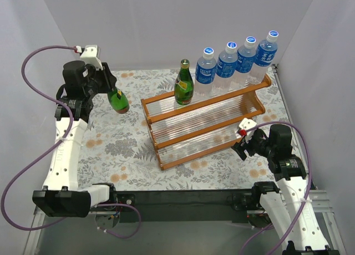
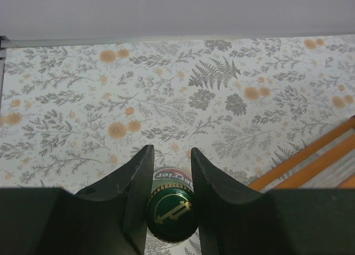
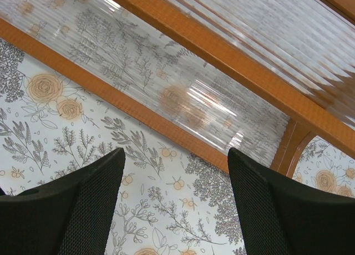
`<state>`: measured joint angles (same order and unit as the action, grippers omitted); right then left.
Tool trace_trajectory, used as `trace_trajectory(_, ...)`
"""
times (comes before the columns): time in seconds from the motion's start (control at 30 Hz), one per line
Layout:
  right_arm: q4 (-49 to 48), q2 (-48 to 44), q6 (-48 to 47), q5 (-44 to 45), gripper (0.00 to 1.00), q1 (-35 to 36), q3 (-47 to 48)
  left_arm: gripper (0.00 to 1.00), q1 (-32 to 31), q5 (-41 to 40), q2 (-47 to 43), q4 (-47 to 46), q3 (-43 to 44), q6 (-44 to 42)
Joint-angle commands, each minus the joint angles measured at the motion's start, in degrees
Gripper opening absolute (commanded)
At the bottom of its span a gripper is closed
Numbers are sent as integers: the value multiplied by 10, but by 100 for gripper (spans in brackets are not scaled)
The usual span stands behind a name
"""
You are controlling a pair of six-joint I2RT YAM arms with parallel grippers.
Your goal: Place and organize the beverage onto the shelf
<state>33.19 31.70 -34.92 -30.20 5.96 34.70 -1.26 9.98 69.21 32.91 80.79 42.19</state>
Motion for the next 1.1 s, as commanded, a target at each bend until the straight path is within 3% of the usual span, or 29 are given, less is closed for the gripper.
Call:
trace_trajectory(0.0,-16,5,-1,-4,80,-5,-2,0,-10,19,-18,-37,71,2)
trace_trajectory(0.57,-18,13,0,-1,80,-17,-2,0,-77,14,29,6,223,36)
trace_trajectory(1.07,-19,13,0,-2,80,-22,-2,0,-175,-48,81,39,338,27)
